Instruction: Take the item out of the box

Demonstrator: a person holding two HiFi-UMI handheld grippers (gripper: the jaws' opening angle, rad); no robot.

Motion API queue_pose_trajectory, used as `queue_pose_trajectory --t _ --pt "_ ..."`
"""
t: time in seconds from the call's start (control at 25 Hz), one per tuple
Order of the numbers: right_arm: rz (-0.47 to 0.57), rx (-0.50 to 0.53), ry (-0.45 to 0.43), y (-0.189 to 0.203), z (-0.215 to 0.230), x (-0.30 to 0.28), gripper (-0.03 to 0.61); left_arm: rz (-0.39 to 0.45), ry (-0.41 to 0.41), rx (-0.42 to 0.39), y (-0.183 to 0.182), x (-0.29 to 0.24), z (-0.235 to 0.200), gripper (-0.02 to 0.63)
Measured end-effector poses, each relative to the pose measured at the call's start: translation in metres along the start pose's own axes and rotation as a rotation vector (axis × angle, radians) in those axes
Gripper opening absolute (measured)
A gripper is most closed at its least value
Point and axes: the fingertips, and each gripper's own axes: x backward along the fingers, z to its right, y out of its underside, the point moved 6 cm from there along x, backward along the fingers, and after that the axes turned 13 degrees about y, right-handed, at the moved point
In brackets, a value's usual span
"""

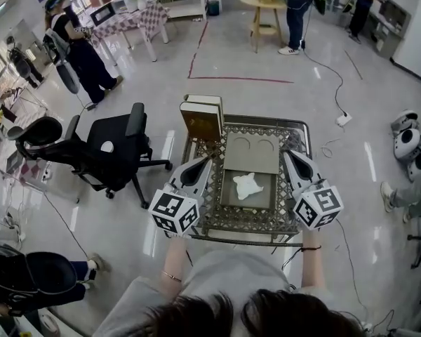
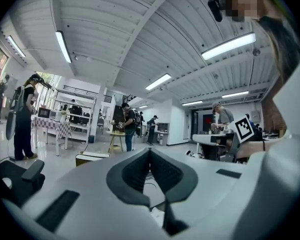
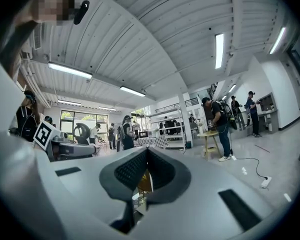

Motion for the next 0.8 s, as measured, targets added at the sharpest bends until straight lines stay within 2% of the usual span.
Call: queue_pose_trajectory --t 0.32,0.8 --pt "-0.073 -0.035 0.006 0.022 0.005 -0.014 0.021 -0.068 0.010 0.058 0.019 -0.009 -0.009 0.017" --pt "-0.240 -0.100 0.017 0.082 0.011 -0.047 0.021 -0.202 0.075 0.162 0.065 -0.032 -0.029 0.017"
